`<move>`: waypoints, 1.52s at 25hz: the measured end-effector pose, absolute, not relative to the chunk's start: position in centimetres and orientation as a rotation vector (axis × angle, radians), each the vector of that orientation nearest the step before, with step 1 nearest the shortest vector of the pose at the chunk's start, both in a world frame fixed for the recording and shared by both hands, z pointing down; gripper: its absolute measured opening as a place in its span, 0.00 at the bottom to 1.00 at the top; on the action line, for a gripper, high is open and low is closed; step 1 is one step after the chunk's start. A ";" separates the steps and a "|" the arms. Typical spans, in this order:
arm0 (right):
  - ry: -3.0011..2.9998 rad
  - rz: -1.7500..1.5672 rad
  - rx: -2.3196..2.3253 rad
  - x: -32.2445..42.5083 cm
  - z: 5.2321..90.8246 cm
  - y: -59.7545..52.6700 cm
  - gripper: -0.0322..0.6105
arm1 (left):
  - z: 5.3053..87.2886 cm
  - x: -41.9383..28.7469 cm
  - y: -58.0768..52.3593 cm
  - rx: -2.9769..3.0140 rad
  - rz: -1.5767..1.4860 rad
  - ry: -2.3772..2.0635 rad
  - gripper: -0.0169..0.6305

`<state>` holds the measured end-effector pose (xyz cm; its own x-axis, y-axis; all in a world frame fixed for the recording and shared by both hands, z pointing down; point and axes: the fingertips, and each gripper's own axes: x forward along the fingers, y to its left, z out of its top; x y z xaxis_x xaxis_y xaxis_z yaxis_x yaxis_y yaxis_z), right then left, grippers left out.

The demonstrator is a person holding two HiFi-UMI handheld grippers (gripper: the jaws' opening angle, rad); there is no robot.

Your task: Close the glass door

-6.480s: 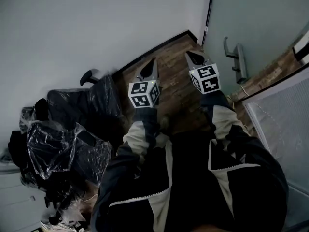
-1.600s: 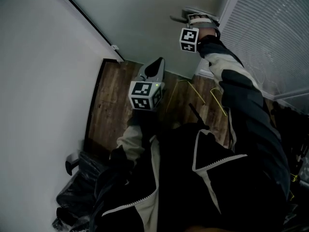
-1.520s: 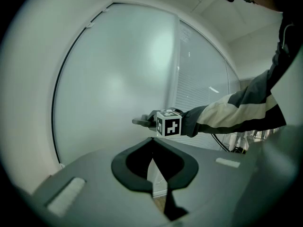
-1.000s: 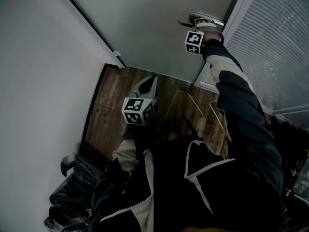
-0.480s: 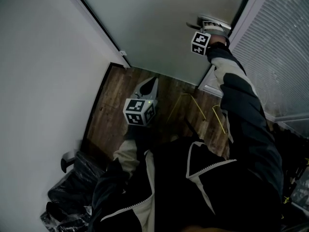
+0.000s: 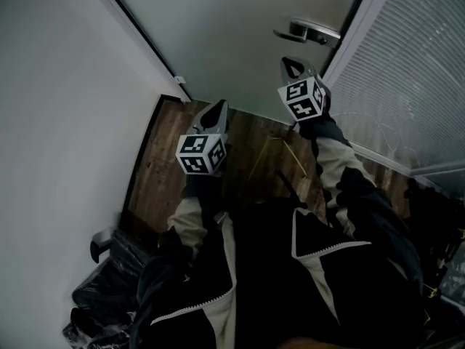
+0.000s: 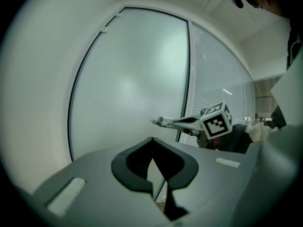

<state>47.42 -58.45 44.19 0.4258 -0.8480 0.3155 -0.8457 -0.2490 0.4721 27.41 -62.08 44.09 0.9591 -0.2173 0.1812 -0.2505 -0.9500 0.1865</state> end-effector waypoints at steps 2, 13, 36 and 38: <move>-1.606 0.129 2.277 44.3 43.5 -57.2 0.06 | 43.4 28.4 -62.2 2.934 0.225 -0.354 0.03; -1.845 0.366 2.323 35.6 45.6 -54.1 0.05 | 43.6 29.1 -60.4 2.961 0.214 -0.376 0.03; -1.849 0.314 2.245 33.9 45.6 -55.8 0.05 | 44.2 27.6 -61.5 2.960 0.259 -0.445 0.03; -1.849 0.316 2.241 33.6 45.6 -55.8 0.05 | 44.3 27.3 -61.5 2.962 0.266 -0.452 0.03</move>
<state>33.63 -55.80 45.65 0.1858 -0.9352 0.3014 -0.9822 -0.1850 0.0317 27.34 -61.53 44.27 0.9396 -0.2825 0.1931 -0.3060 -0.9463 0.1043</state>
